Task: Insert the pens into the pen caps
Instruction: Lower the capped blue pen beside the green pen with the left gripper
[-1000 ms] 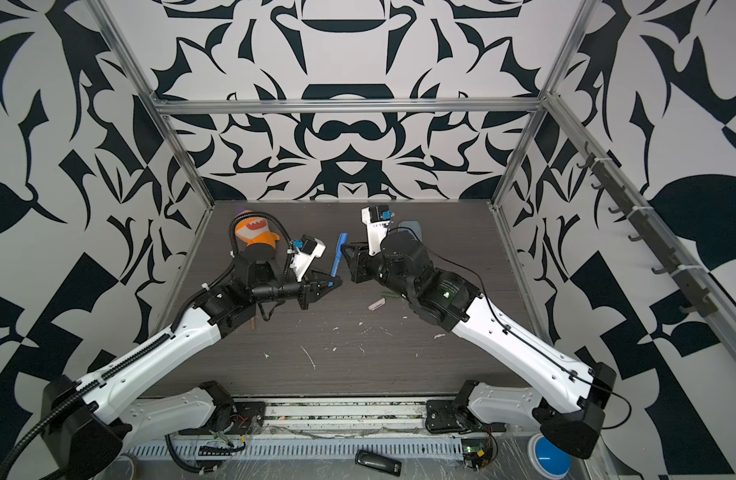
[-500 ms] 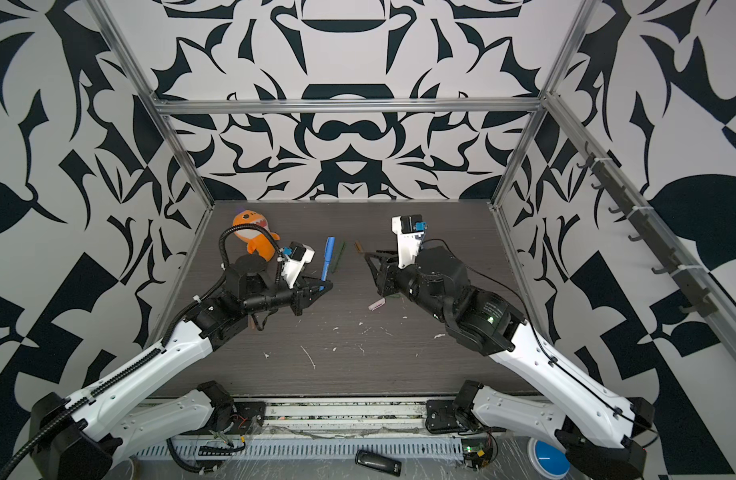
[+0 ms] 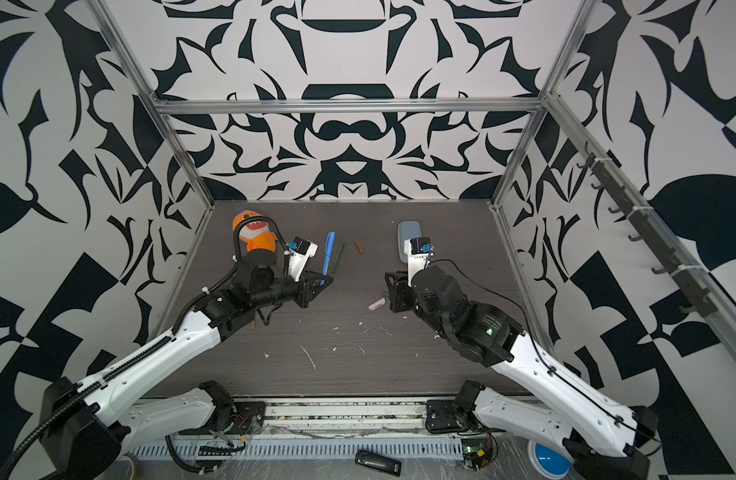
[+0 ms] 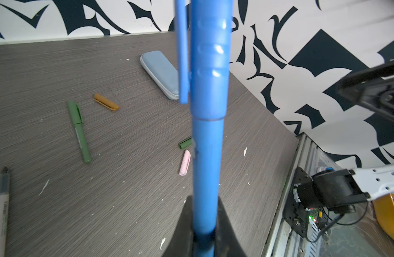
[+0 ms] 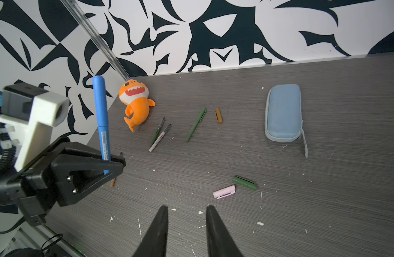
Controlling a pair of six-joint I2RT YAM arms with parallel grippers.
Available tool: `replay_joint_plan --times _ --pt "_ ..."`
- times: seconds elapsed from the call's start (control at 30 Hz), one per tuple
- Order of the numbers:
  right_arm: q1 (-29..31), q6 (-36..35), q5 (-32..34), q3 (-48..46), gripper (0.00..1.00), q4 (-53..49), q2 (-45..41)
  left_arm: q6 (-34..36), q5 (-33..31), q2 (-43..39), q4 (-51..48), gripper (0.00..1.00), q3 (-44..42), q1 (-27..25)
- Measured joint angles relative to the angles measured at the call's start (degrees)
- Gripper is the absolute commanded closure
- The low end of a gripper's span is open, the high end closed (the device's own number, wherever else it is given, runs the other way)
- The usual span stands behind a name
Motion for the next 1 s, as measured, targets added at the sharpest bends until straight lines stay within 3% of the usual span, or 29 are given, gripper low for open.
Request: replay_joint_plan --times 0.3,0.53,0.77,1.0 --pt "-0.15 -0.42 1.29 -3.04 0.68 0.00 -0.02 -1.01 -2.82 18.73 -10.43 1.00 15.63 5.09" --pt "-0.55 -1.51 1.92 -5.51 0.68 0.07 -2.01 -0.66 -1.18 38.34 -23.65 1.00 33.62 12.81" --pt "-1.03 -1.79 2.29 -7.04 0.68 0.15 -3.80 3.04 -3.41 57.77 -38.36 1.00 52.83 14.84" --pt "-1.16 -1.79 2.27 -9.27 0.68 0.13 -4.52 3.80 -4.98 64.81 -45.53 1.00 55.98 14.67"
